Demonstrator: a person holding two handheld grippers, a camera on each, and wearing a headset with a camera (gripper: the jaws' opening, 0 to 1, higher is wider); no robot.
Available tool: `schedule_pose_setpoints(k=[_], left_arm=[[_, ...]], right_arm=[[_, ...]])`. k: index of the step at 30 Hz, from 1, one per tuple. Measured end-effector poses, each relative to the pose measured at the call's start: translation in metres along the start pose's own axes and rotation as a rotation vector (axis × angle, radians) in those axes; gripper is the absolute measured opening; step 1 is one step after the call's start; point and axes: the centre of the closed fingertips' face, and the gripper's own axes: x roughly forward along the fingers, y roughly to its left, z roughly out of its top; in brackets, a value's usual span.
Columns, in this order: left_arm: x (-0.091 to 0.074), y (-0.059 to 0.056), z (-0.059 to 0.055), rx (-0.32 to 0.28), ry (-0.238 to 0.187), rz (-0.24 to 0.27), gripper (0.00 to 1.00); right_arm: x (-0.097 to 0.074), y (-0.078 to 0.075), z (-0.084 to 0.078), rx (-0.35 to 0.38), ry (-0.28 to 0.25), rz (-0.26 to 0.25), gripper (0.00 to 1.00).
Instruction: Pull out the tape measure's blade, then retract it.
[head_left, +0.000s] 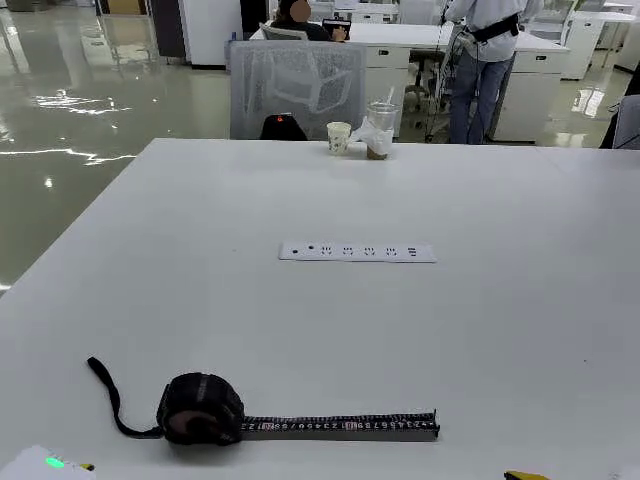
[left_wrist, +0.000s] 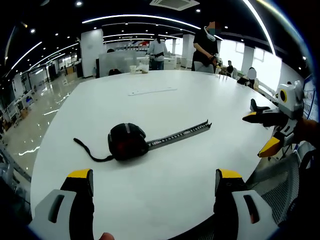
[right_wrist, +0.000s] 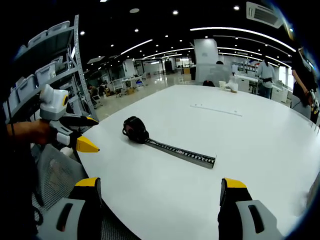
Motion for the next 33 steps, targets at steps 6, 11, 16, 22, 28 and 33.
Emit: schedule_pose_setpoints(k=[6,11,16,22,28,33], left_arm=[[0.007,0.0,0.009,-0.029,-0.006,0.007,0.99],[0.012,-0.002,0.013,-0.031,-0.004,0.006,0.99],[0.019,0.002,0.016,-0.045,-0.011,0.022,0.99],[0.027,0.009,0.017,-0.068,-0.012,0.042,0.99],[0.034,0.013,0.018,-0.077,-0.014,0.051,0.99],[0.039,0.016,0.019,-0.08,-0.013,0.061,0.99]], right_arm=[[0.003,-0.007,0.003,-0.009,0.011,0.02,0.99],[0.005,-0.013,0.004,-0.024,0.027,0.042,0.99],[0.008,-0.02,0.004,-0.043,0.039,0.06,0.99],[0.014,-0.024,0.0,-0.081,0.068,0.103,0.98],[0.018,-0.031,-0.001,-0.111,0.083,0.134,0.97],[0.022,-0.038,-0.002,-0.146,0.095,0.158,0.95]])
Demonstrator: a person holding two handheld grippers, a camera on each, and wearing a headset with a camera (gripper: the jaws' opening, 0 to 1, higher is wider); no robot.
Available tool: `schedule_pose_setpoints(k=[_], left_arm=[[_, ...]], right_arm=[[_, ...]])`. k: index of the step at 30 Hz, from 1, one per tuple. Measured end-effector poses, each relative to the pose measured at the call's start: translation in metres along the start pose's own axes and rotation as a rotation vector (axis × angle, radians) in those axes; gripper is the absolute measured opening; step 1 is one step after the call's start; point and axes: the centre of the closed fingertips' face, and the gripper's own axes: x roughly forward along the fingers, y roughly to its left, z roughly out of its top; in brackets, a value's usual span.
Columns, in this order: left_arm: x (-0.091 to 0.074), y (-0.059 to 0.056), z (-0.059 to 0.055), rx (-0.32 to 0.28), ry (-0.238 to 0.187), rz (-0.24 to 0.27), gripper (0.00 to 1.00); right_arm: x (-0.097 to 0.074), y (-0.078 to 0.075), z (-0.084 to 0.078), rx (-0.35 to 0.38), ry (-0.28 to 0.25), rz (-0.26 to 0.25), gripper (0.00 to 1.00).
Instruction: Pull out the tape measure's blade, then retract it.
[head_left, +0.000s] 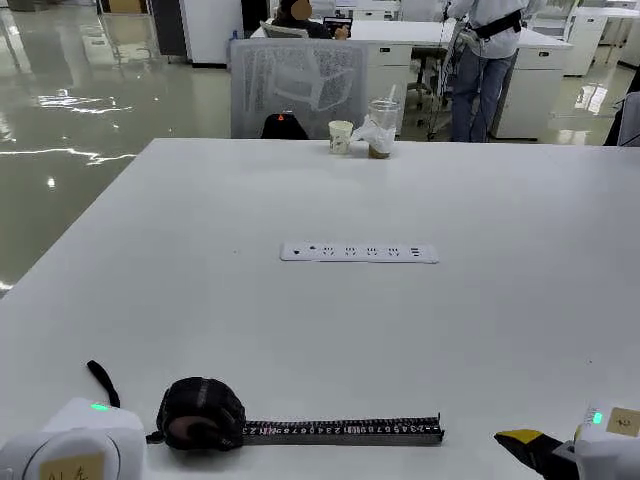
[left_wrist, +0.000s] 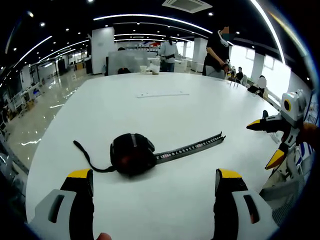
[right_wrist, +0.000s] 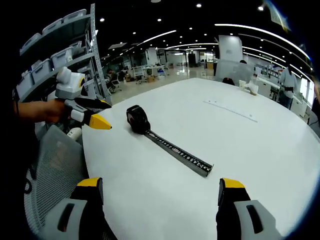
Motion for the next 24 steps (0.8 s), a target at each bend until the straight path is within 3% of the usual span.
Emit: schedule_pose_setpoints(k=[14,24], left_arm=[[0.019,0.005,0.007,-0.014,-0.008,0.013,0.99],[0.03,0.007,0.005,-0.022,0.001,0.014,0.99]], right_arm=[[0.008,-0.02,-0.004,-0.097,0.022,0.058,0.85],[0.016,-0.036,-0.011,-0.172,0.06,0.094,0.76]])
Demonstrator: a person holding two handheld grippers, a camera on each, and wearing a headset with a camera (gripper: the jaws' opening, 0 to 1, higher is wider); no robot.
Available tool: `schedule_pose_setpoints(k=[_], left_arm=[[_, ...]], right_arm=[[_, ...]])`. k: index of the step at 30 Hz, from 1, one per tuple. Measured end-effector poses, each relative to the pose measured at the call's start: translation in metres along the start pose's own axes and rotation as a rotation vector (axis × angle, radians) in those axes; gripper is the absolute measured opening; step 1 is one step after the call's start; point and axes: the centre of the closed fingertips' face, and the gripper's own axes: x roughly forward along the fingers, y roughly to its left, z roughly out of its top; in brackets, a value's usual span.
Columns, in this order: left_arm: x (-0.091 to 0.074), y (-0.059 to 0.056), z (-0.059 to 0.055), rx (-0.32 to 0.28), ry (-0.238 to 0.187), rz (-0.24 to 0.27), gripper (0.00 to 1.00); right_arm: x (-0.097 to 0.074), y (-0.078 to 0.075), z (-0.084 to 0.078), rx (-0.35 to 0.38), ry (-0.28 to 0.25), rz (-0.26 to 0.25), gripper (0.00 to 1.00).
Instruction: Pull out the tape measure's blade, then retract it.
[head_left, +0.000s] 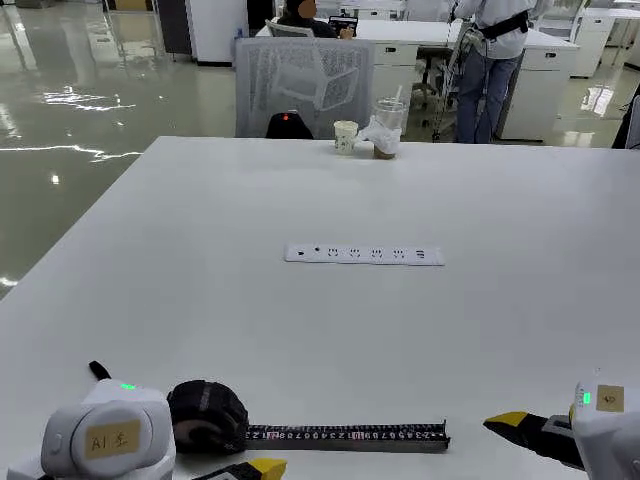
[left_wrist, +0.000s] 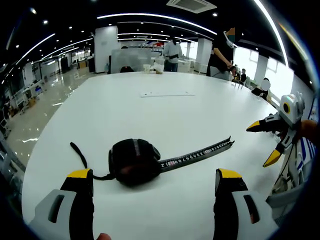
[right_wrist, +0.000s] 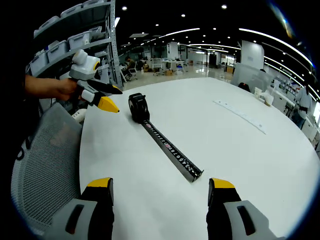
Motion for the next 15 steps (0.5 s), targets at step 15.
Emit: schedule_pose_setpoints(k=[15], left_arm=[[0.017,0.008,0.0,-0.03,0.0,0.026,0.99]], right_arm=[[0.012,-0.022,-0.003,-0.135,0.029,0.061,0.62]])
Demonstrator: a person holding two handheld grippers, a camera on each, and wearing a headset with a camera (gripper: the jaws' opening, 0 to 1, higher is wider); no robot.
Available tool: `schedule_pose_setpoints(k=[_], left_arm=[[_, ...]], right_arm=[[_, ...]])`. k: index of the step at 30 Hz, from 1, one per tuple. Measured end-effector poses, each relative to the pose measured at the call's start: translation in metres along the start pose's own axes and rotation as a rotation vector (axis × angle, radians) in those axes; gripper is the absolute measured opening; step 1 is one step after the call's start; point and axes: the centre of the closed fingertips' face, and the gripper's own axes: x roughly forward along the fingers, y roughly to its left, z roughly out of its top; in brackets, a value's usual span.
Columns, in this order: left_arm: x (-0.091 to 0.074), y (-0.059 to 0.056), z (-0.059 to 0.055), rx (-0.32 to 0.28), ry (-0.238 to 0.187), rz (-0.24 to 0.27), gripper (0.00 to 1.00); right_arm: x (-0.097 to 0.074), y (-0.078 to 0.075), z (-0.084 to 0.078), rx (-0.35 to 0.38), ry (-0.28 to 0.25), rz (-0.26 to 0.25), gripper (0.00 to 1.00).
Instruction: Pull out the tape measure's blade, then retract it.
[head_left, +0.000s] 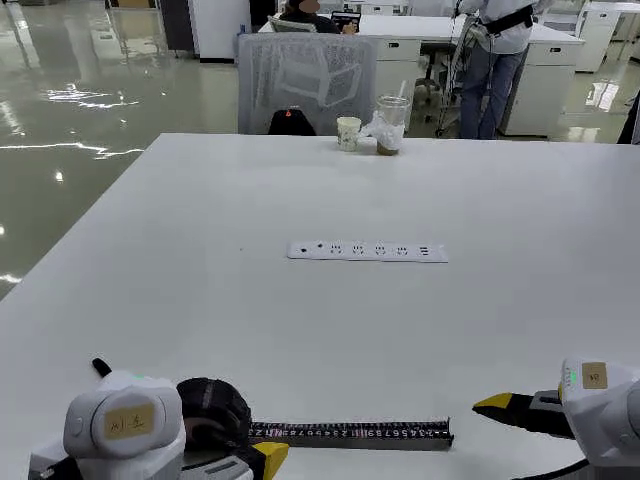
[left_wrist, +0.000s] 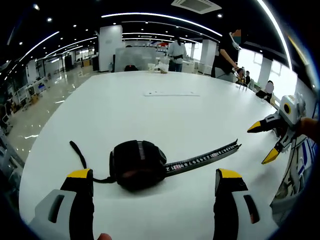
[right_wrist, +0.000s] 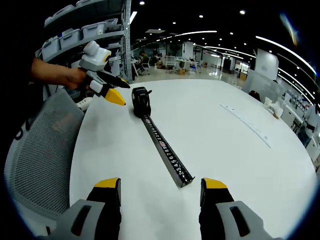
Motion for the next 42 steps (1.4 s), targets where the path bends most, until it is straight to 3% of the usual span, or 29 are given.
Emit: schedule_pose_setpoints(k=[20,42], left_arm=[[0.016,0.005,0.001,-0.047,-0.003,0.018,0.94],[0.037,0.017,0.0,-0.107,0.01,0.049,0.74]], right_arm=[[0.018,-0.021,-0.007,-0.123,0.05,0.068,0.42],[0.037,-0.036,-0.011,-0.187,0.1,0.121,0.24]])
